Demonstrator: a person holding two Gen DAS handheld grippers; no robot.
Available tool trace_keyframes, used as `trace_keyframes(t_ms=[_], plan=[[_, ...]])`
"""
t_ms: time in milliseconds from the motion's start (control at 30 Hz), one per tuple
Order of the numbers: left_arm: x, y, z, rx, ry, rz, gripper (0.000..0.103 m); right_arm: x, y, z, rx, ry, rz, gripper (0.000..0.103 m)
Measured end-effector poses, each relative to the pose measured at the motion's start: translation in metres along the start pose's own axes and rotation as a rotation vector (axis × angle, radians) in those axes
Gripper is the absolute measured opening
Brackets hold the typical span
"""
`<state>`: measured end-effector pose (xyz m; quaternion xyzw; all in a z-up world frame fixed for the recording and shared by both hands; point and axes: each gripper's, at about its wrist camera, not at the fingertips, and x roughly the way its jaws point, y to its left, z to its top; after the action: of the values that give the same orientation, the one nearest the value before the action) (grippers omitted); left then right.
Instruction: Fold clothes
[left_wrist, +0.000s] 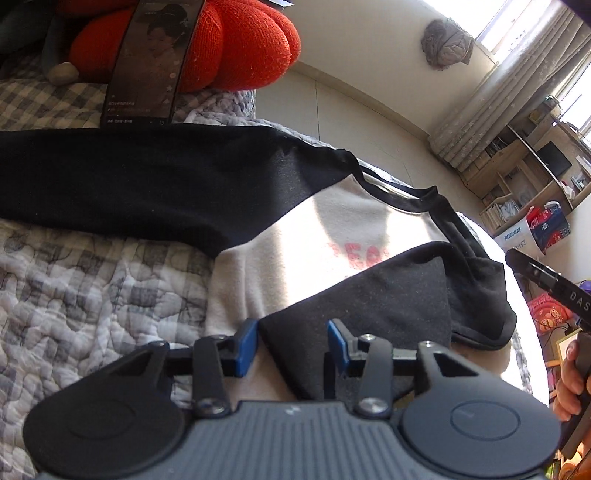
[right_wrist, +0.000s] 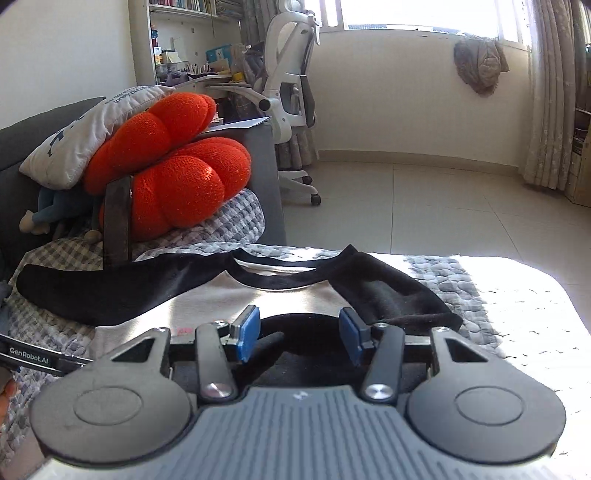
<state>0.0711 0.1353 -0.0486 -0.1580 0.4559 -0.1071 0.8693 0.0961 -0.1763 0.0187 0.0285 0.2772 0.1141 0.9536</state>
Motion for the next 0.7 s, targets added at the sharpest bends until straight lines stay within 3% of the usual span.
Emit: trace_keyframes(t_ms=[33,133,300,400,700], plan=[[0.001,-0.001,0.0,0.017,-0.004,0.02,0.019,0.001,-0.01,0.002,0.022,-0.003,-0.018,0.052],[-0.003,0.002,0.004,0.002,-0.015,-0.001,0.008,0.003,-0.042,0.005,0.106,-0.003,-0.062,0.052],[-0.022,-0.011,0.022,0.07,-0.121,-0.018,0.007,0.008,-0.072,0.001,0.233,0.028,-0.064,0.052],[-0.027,-0.012,0.038,0.099,-0.17,-0.028,0.007,0.009,-0.072,0.001,0.215,0.034,-0.053,0.052],[-0.015,0.019,0.092,0.054,-0.208,0.02,0.007,0.015,-0.075,0.001,0.135,0.026,-0.025,0.052]])
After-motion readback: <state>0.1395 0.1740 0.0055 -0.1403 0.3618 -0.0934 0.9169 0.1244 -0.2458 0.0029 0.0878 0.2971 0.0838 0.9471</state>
